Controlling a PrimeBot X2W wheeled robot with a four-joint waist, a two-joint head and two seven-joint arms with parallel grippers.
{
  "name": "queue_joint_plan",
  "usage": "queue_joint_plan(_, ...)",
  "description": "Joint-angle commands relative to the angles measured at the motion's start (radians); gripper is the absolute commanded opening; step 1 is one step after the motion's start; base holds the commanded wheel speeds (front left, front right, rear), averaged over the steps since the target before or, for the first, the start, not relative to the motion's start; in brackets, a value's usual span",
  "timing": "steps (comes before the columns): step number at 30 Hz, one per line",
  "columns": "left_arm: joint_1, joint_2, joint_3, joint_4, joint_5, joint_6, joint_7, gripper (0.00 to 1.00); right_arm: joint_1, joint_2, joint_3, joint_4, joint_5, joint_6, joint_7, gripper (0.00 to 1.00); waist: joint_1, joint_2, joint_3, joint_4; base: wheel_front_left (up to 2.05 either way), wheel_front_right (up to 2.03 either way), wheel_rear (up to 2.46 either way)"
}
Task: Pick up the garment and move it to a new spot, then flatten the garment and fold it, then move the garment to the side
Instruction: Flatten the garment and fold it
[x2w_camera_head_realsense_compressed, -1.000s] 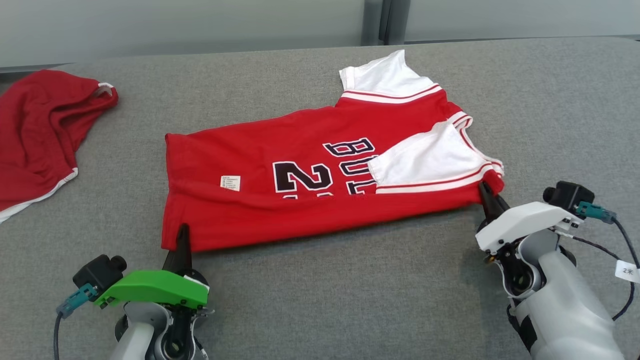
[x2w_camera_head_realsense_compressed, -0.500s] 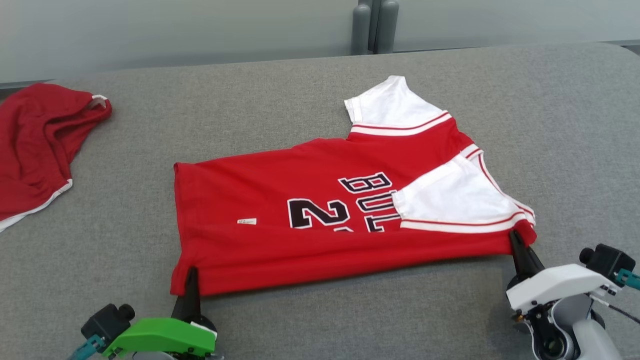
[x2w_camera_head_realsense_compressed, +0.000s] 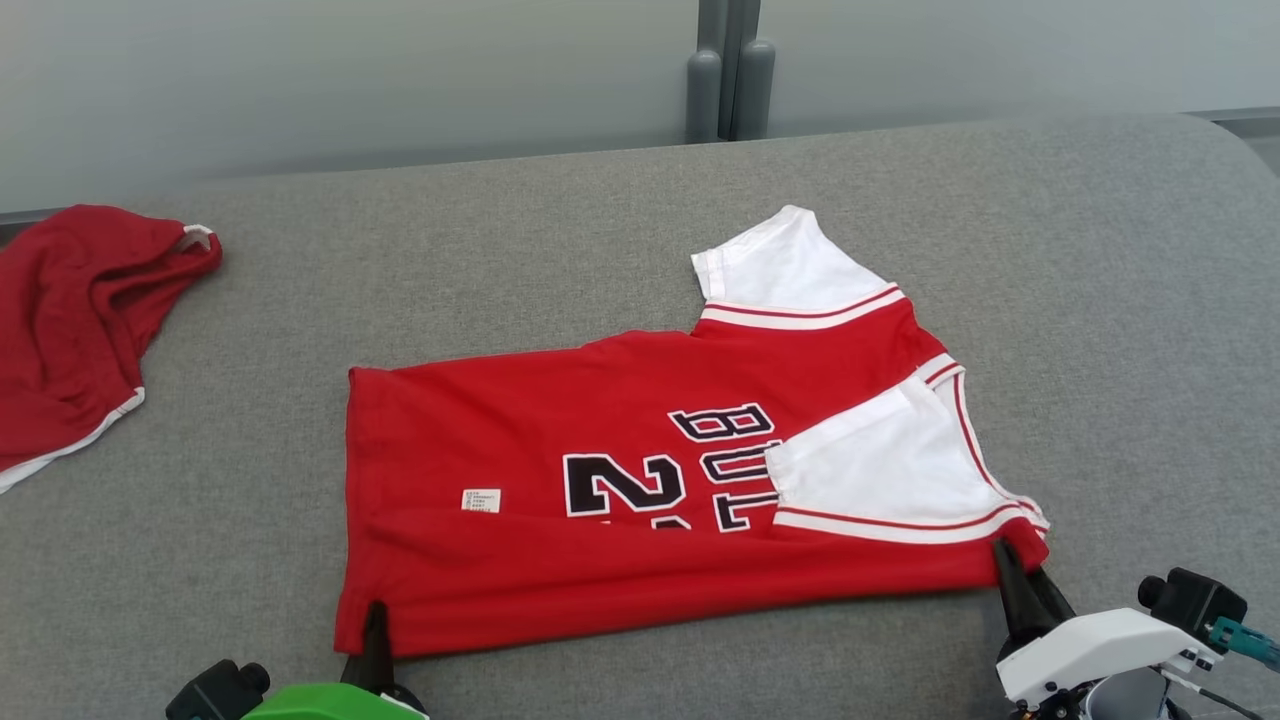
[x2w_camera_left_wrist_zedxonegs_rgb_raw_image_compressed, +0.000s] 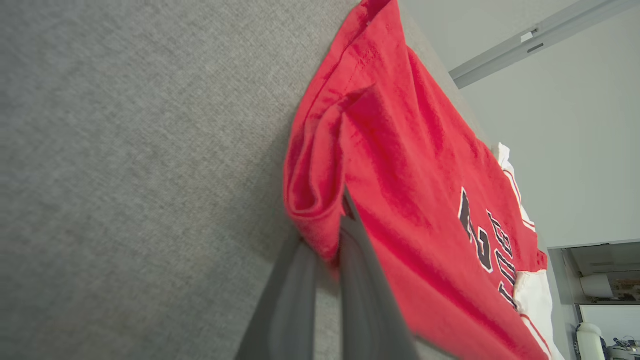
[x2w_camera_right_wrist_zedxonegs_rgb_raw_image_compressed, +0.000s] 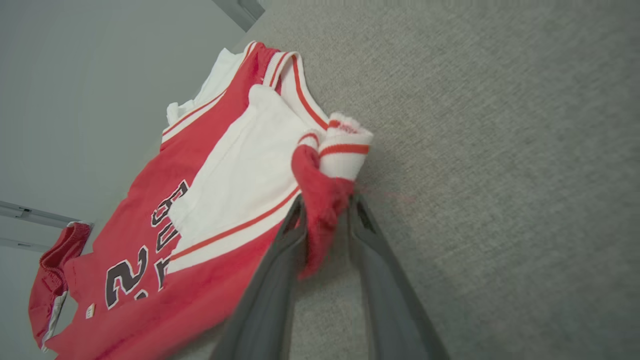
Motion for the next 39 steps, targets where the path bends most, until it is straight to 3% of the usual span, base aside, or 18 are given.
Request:
queue_joint_plan(1, -0.005, 0.012, 0.003, 0.006, 0.012, 0.01, -0.007, 0.22, 0.007, -0.009, -0.002, 0.007, -0.007, -0.002, -0.013, 1.0, 0.0, 0.0, -0.006, -0.002, 0.0, 0.0, 0.0)
queue_joint_plan(2, -0.006, 0.016, -0.002, 0.009, 0.019, 0.011, -0.005, 0.45, 0.009, -0.007, 0.002, 0.01, -0.018, -0.001, -0.016, 1.0, 0.0, 0.0, -0.008, -0.002, 0.0, 0.0, 0.0)
queue_joint_plan(3, -0.006, 0.02, -0.006, 0.011, 0.026, 0.013, -0.004, 1.0, 0.011, -0.007, 0.001, 0.011, -0.027, -0.001, -0.021, 1.0, 0.0, 0.0, -0.01, -0.003, 0.0, 0.0, 0.0)
queue_joint_plan(16, -0.01, 0.106, -0.012, -0.042, 0.105, 0.068, -0.008, 1.0, 0.04, -0.007, -0.131, -0.062, -0.163, -0.001, -0.018, 1.0, 0.0, 0.0, -0.03, -0.014, 0.0, 0.0, 0.0)
queue_joint_plan(25, -0.177, 0.209, -0.103, -0.066, 0.233, 0.106, 0.118, 1.0, 0.011, -0.007, -0.153, -0.218, -0.258, -0.001, 0.063, 1.0, 0.0, 0.0, -0.023, -0.014, 0.0, 0.0, 0.0)
queue_joint_plan(34, -0.379, 0.243, -0.175, 0.014, 0.286, 0.086, 0.273, 1.0, -0.037, -0.015, -0.128, -0.312, -0.29, -0.001, 0.126, 1.0, 0.0, 0.0, 0.029, -0.026, 0.0, 0.0, 0.0)
queue_joint_plan(39, -0.52, 0.23, -0.204, 0.12, 0.32, 0.073, 0.327, 1.0, -0.072, -0.025, -0.096, -0.355, -0.288, -0.001, 0.152, 1.0, 0.0, 0.0, 0.086, -0.04, 0.0, 0.0, 0.0)
